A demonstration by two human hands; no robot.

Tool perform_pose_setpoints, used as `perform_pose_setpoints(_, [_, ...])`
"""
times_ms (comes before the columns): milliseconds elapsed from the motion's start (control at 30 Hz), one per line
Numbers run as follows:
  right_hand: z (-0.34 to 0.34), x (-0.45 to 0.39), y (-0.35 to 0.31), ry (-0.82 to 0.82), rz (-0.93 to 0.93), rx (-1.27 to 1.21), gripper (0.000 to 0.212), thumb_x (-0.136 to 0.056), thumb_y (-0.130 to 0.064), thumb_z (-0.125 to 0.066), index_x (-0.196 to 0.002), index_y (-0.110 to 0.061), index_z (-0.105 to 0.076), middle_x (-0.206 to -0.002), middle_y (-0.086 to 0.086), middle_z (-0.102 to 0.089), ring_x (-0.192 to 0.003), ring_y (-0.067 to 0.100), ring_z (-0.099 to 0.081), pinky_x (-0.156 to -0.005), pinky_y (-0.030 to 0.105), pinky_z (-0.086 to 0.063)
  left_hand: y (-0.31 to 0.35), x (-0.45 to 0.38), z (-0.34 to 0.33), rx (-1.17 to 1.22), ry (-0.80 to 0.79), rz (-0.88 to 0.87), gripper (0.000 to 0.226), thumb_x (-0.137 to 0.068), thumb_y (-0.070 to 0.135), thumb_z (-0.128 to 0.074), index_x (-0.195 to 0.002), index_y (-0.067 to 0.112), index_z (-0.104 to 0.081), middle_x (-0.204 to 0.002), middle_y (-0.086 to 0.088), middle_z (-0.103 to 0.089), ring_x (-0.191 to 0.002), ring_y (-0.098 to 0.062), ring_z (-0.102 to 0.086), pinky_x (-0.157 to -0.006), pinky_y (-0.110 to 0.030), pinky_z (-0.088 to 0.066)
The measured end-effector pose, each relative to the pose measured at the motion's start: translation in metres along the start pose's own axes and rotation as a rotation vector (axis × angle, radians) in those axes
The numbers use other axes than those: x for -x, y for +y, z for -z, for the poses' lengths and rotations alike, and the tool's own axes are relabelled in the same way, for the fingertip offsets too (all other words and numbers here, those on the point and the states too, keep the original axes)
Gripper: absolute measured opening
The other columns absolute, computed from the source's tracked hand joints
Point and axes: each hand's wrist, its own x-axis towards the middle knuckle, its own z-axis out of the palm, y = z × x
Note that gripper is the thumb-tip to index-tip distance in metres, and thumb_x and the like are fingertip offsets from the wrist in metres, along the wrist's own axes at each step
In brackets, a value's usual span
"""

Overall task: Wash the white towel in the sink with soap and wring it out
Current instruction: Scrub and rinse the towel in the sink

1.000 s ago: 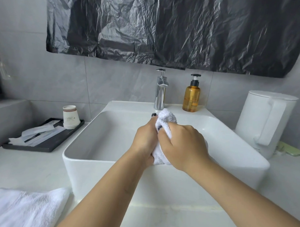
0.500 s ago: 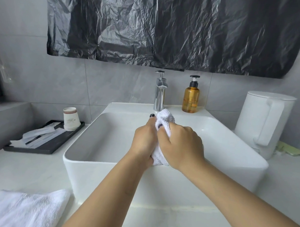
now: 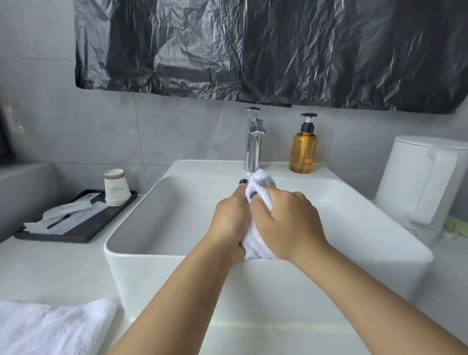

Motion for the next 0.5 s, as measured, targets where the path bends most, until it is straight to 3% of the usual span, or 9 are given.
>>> perform_pose_setpoints(67, [-0.007,-0.023,0.011,-0.023,-0.135,-0.208,0.04,-0.093,-0.035,-0.039,-0.056,-0.023,-0.031,-0.059,-0.001,-0.04,-0.068,0.028,-0.043,-0.058,0.033,-0.029,0.001,0.006,0.001,0.008,-0.005,-0.004,0.038,-0.097,0.046,-0.049,-0.091,0.017,-0.073,-0.082,-0.008,-0.075,-0.073,-0.027,-0.074,-0.071,-0.033,-0.055])
perform_pose_setpoints(167, [-0.011,-0.043,0.021,-0.074,-0.264,-0.306,0.039,-0.092,-0.033,-0.04,-0.056,-0.019,-0.036,-0.059,0.001,-0.043,-0.069,0.028,-0.045,-0.06,0.033,-0.033,-0.001,0.005,0.002,0.002,0.005,-0.02,0.041,-0.098,0.044,-0.046,-0.101,0.013,-0.073,-0.096,-0.015,-0.076,-0.091,-0.033,-0.074,-0.083,-0.041,-0.055])
perform_pose_setpoints(233, [-0.009,-0.029,0.016,-0.078,-0.196,-0.19,0.035,-0.092,-0.036,-0.038,-0.062,-0.018,-0.04,-0.063,0.003,-0.048,-0.072,0.031,-0.05,-0.061,0.035,-0.039,0.001,0.005,0.002,0.026,0.054,-0.022,0.038,-0.098,0.04,-0.048,-0.097,0.01,-0.073,-0.094,-0.018,-0.076,-0.085,-0.033,-0.075,-0.082,-0.042,-0.059])
perform_pose_setpoints(267, [-0.008,-0.015,0.011,-0.064,-0.12,-0.092,0.035,-0.093,-0.037,-0.038,-0.064,-0.019,-0.037,-0.064,0.002,-0.047,-0.073,0.033,-0.049,-0.06,0.034,-0.038,0.001,0.004,0.002,0.038,0.058,-0.013,0.035,-0.097,0.036,-0.049,-0.087,0.011,-0.072,-0.081,-0.014,-0.076,-0.072,-0.03,-0.074,-0.072,-0.038,-0.06])
perform_pose_setpoints(333, [-0.003,0.014,-0.001,0.001,0.071,0.097,0.037,-0.093,-0.042,-0.032,-0.064,-0.019,-0.029,-0.06,-0.003,-0.04,-0.069,0.03,-0.044,-0.052,0.032,-0.027,-0.001,-0.001,0.003,0.045,0.014,0.018,0.042,-0.095,0.026,-0.05,-0.055,0.016,-0.059,-0.049,0.0,-0.056,-0.041,-0.018,-0.056,-0.047,-0.018,-0.047])
perform_pose_setpoints(400, [0.004,0.016,-0.007,0.023,0.133,0.131,0.037,-0.09,-0.045,-0.03,-0.063,-0.019,-0.031,-0.059,-0.005,-0.037,-0.069,0.028,-0.042,-0.052,0.034,-0.024,-0.001,0.0,0.001,0.079,-0.015,0.037,0.055,-0.095,0.023,-0.05,-0.041,0.02,-0.048,-0.043,0.005,-0.043,-0.033,-0.013,-0.044,-0.041,-0.013,-0.037])
perform_pose_setpoints(433, [0.004,0.007,-0.007,-0.006,0.106,0.11,0.037,-0.093,-0.043,-0.033,-0.065,-0.019,-0.037,-0.061,-0.005,-0.038,-0.071,0.028,-0.043,-0.055,0.035,-0.026,0.0,0.0,0.0,0.088,-0.02,0.037,0.053,-0.096,0.025,-0.051,-0.043,0.02,-0.052,-0.046,0.004,-0.046,-0.037,-0.014,-0.048,-0.045,-0.016,-0.042])
perform_pose_setpoints(500, [-0.004,-0.016,-0.002,-0.053,-0.02,-0.018,0.032,-0.095,-0.036,-0.04,-0.071,-0.017,-0.048,-0.065,-0.002,-0.042,-0.074,0.028,-0.045,-0.061,0.033,-0.03,0.002,0.003,0.0,0.123,-0.042,0.022,0.034,-0.096,0.031,-0.052,-0.068,0.018,-0.066,-0.062,-0.005,-0.064,-0.055,-0.024,-0.065,-0.06,-0.028,-0.053])
